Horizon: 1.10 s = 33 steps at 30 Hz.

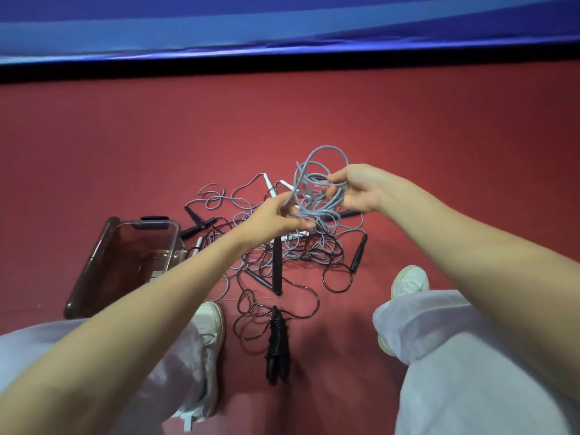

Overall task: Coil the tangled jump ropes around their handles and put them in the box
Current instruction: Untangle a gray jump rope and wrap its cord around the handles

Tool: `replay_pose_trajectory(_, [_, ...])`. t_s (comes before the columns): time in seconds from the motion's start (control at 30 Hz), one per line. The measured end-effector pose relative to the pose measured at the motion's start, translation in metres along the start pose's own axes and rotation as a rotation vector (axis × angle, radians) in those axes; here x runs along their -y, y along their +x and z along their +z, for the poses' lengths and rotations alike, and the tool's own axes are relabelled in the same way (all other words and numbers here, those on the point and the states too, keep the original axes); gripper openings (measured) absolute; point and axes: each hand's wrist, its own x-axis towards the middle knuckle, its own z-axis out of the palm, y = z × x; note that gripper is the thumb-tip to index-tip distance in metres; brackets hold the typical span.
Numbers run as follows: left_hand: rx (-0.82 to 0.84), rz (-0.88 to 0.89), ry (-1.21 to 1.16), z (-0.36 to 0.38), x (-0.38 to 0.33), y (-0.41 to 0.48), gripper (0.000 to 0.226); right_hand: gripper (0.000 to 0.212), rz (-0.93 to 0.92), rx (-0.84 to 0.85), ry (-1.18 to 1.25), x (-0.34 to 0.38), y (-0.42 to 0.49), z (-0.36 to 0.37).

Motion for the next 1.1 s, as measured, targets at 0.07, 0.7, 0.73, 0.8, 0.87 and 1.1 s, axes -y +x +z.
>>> replay_pose_trajectory(0.07, [0.146,0.018,-0.013,-0.004,-0.018,-0.001,0.033,0.019,0.02,0.076,0.025,0.006,-0.001,0.004])
replay_pose_trajectory(0.7, [-0.115,-0.099,-0.269,-0.06,-0.043,-0.015,0.017,0.067,-0.174,0.1,-1.349,-0.083,0.023,0.019])
replay_pose_trajectory(0.73, [-0.103,-0.091,-0.254,-0.06,-0.043,-0.017,0.014,0.065,-0.21,0.114,-1.362,-0.087,0.025,0.02])
replay_pose_trajectory(0.8, [-0.094,-0.089,-0.168,-0.059,-0.048,-0.021,0.011,0.044,-0.296,0.029,-1.429,-0.081,0.025,0.025])
replay_pose_trajectory(0.87, [-0.154,-0.111,-0.044,-0.061,-0.051,-0.022,0.052,0.033,-0.369,-0.083,-1.369,-0.066,0.024,0.028])
replay_pose_trajectory(1.1, [-0.403,0.025,-0.529,-0.058,-0.068,-0.019,0.056,0.013,-0.296,0.276,-0.657,-0.048,-0.001,0.053])
